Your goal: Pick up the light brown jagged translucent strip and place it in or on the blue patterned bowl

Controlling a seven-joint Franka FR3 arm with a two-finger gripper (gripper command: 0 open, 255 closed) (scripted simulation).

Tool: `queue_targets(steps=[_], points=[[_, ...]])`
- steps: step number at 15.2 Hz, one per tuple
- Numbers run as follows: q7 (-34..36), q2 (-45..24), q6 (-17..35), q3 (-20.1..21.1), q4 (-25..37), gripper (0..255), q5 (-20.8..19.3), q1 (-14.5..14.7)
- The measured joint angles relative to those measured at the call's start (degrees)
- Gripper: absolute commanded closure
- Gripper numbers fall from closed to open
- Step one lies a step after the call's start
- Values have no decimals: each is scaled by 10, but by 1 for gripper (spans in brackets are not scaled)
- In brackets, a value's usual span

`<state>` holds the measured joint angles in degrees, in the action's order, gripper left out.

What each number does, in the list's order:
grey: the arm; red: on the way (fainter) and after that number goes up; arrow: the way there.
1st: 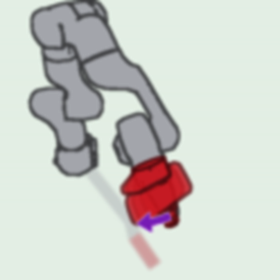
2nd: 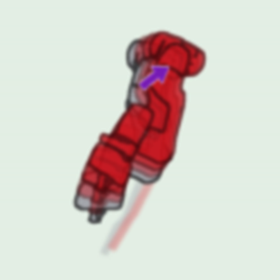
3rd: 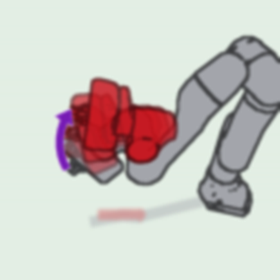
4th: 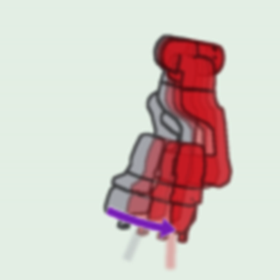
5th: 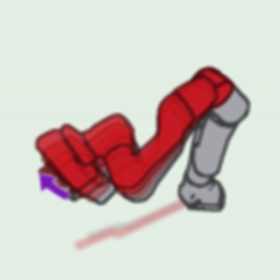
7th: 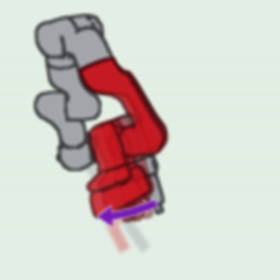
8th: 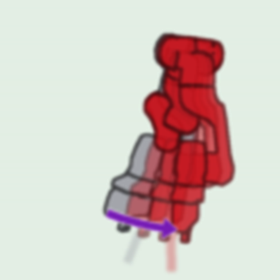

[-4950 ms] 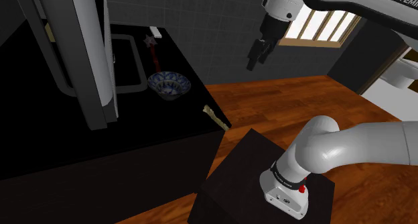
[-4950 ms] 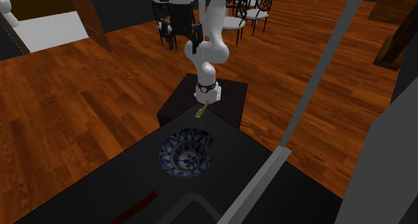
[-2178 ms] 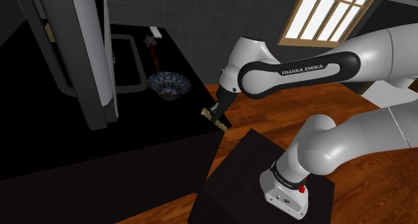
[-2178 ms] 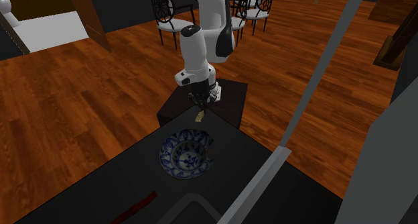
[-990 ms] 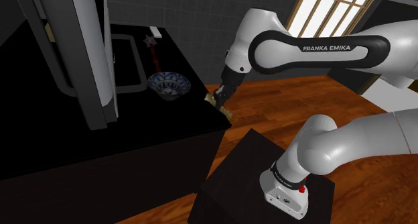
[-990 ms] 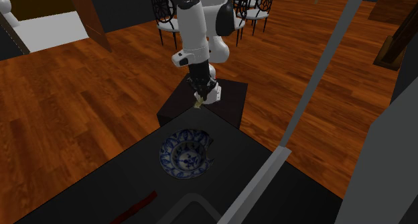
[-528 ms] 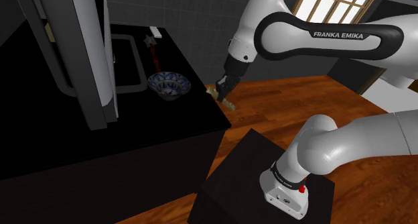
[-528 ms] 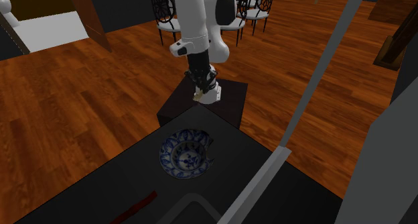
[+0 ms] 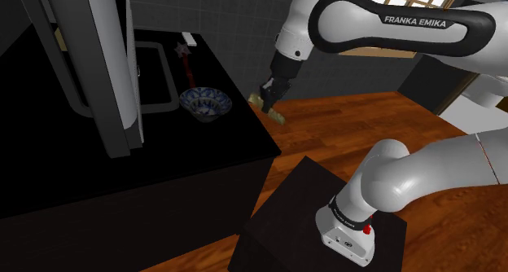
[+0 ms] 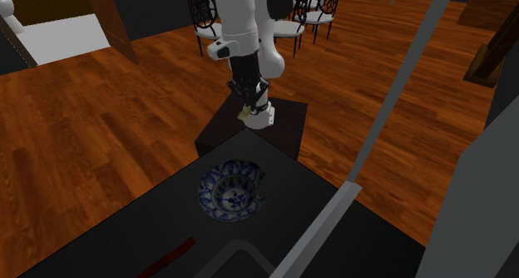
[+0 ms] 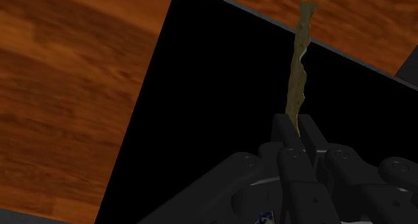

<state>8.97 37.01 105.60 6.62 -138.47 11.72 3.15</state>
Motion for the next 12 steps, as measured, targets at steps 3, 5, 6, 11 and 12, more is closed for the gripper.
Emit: queue_targets(steps=[3, 5, 6, 11, 12], points=[[1, -68, 22, 5, 46, 255, -3, -4], [3, -116, 30, 7, 86, 255, -7, -7], [3, -143, 37, 9, 106, 255, -10, -8], [8, -258, 45, 13, 213, 255, -24, -14], [10, -280, 45, 14, 235, 255, -27, -14]])
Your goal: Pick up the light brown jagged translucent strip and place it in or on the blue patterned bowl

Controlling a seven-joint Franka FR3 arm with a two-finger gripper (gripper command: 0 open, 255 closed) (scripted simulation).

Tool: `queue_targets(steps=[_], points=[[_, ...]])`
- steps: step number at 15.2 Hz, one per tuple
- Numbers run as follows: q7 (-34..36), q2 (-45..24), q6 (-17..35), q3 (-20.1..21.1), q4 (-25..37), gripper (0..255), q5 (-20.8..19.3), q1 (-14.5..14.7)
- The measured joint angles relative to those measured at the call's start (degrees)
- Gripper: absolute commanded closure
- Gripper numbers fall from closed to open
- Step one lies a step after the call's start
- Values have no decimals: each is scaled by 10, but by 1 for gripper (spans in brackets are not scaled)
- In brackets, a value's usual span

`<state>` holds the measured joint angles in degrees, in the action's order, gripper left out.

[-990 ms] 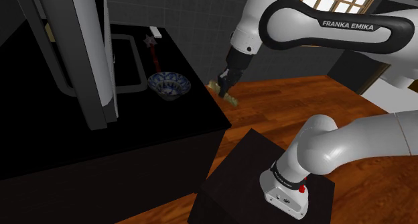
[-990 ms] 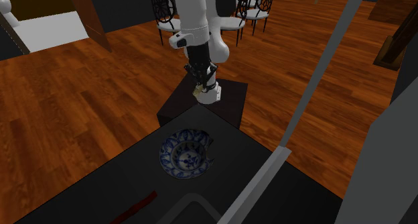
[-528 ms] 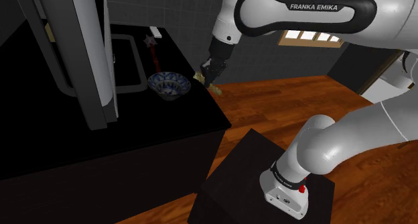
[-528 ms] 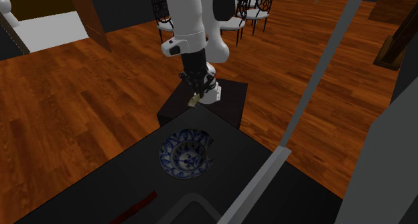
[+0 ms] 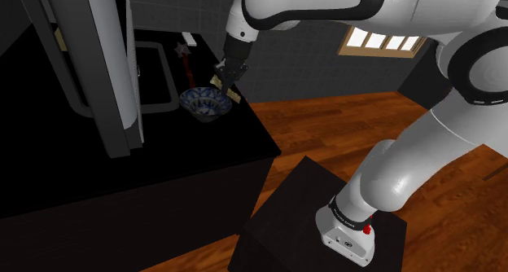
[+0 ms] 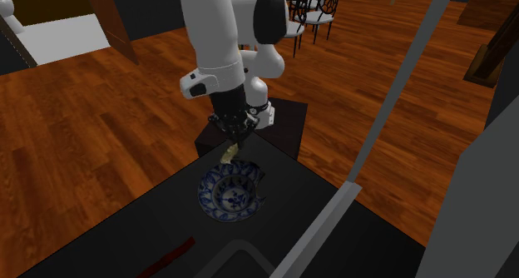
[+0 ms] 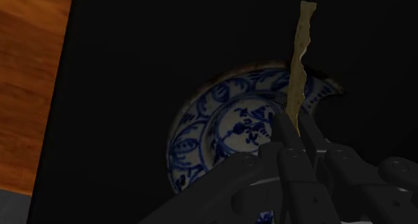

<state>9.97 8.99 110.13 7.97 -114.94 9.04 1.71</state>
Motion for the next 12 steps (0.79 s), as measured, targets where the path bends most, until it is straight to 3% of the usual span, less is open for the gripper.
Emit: queue_targets(steps=[5, 12], points=[[9, -114, -11, 2, 126, 255, -18, -1], [6, -137, 30, 3, 106, 255, -19, 0]])
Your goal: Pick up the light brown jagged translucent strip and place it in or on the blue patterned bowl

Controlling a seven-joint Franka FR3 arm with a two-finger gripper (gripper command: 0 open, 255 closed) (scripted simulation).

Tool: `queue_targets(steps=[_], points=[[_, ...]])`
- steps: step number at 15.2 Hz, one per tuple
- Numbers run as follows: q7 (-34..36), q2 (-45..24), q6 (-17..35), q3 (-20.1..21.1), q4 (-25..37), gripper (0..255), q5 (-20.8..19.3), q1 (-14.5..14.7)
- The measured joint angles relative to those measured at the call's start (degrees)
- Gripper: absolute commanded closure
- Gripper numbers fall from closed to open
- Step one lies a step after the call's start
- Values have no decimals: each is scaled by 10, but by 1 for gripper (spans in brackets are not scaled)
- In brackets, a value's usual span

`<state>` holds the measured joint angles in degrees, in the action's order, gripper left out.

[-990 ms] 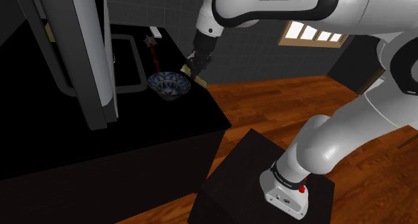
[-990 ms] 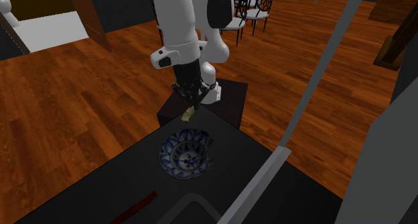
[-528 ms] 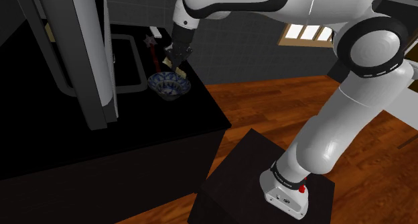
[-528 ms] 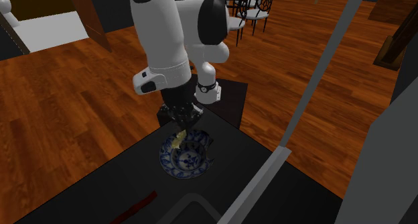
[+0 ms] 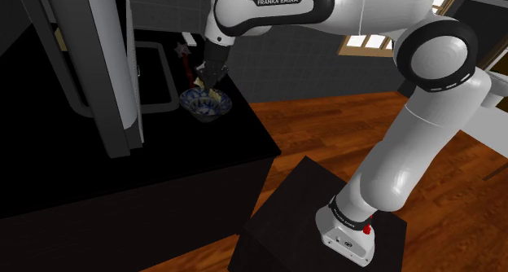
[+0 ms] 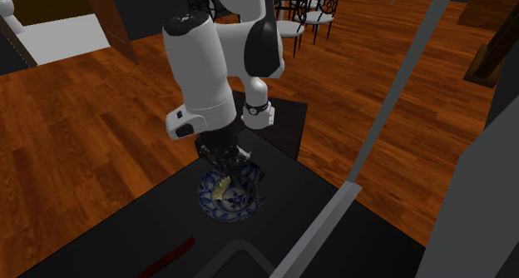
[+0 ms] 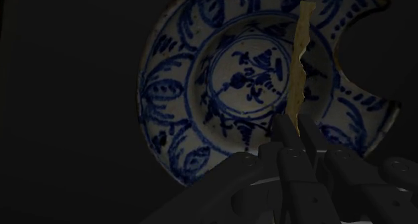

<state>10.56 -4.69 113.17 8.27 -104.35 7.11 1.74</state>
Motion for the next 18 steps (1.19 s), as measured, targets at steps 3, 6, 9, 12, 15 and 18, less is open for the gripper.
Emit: queue_targets(steps=[3, 6, 9, 12, 15, 18], points=[[-1, -4, 22, 1, -17, 255, 0, 1], [-3, -6, 36, 1, -31, 255, 1, 1], [-3, -7, 38, 1, -31, 255, 1, 1], [-3, -7, 38, 1, -31, 0, 1, 1], [-3, -7, 38, 1, -31, 0, 1, 1], [-3, -7, 38, 1, -31, 0, 1, 1]])
